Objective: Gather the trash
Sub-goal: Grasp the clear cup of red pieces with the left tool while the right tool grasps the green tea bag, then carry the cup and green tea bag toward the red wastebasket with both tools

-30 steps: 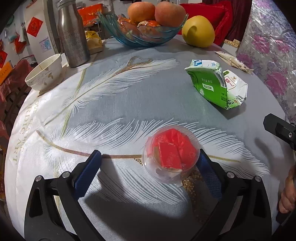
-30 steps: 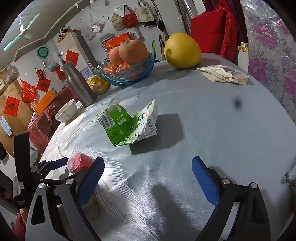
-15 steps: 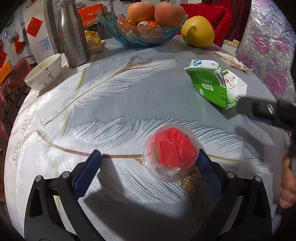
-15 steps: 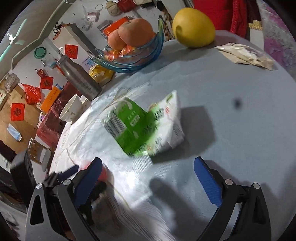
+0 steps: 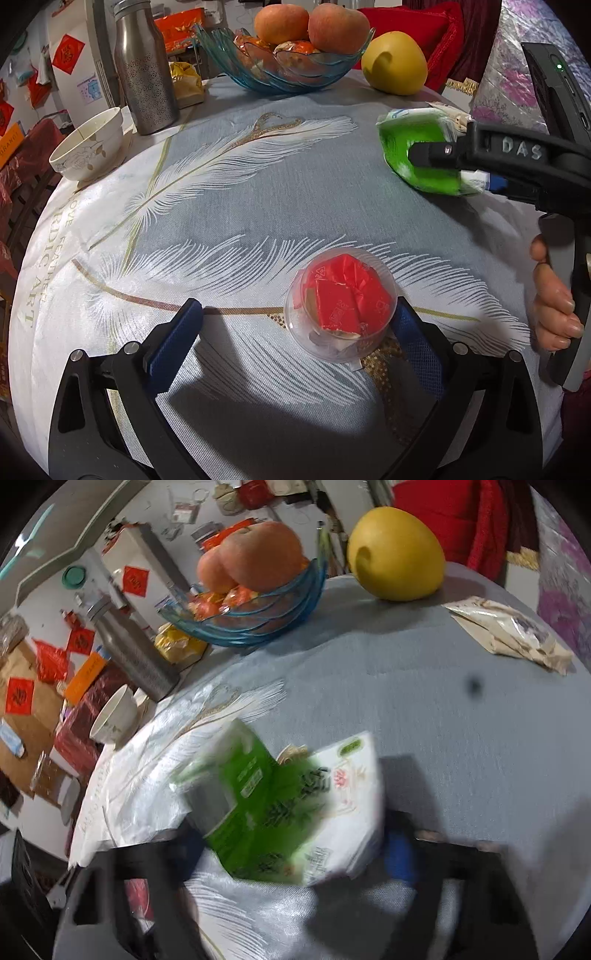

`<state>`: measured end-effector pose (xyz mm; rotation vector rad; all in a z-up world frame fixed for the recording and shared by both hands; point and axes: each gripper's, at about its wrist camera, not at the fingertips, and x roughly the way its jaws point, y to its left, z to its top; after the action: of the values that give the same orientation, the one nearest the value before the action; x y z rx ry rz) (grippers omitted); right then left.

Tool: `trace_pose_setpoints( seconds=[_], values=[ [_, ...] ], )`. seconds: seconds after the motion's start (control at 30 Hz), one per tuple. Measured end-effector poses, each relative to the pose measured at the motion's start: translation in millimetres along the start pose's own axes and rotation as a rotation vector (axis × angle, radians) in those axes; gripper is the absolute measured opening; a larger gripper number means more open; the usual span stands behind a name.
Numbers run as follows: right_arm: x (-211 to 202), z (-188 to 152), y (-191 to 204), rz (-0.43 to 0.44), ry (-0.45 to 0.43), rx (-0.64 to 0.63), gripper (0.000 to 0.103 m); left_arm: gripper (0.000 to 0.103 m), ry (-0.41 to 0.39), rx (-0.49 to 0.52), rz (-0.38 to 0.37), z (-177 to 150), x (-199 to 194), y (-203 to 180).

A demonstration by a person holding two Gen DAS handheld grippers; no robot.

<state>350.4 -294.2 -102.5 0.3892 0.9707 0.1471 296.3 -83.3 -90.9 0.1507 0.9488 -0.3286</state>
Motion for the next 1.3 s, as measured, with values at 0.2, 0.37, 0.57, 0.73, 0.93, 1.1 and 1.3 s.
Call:
trace_pose_setpoints(
  seconds=[0.2,0.37,0.57,0.73,0.93,1.1,1.3],
  values=[
    [-15,-2,8,-0.001,-0.064,-0.038,0.065,0.091,-0.024,-0.042,-0.08,0,-6,8],
    [-24,-2,9,0.006,-0.083,-0.044,0.066,0.06,-0.054,-0.006,-0.142,-1,-12,1],
    [-27,-4,9,0.008,-0.084,-0.049,0.066,0.054,-0.107,0.04,-0.136,-1,-21,-10],
    [-31,-5,10,0.009,-0.099,-0.053,0.066,0.054,-0.119,0.017,-0.145,1,-23,-4],
    [-46,-10,14,0.045,-0.125,-0.048,0.066,0.054,-0.159,0.002,-0.142,0,-34,0],
    [-66,-26,26,0.057,-0.166,-0.067,0.066,0.054,-0.186,-0.04,-0.127,-8,-52,8],
    [-85,-54,34,0.099,-0.183,-0.068,0.066,0.054,-0.212,-0.059,-0.045,-29,-78,16]
  ],
)
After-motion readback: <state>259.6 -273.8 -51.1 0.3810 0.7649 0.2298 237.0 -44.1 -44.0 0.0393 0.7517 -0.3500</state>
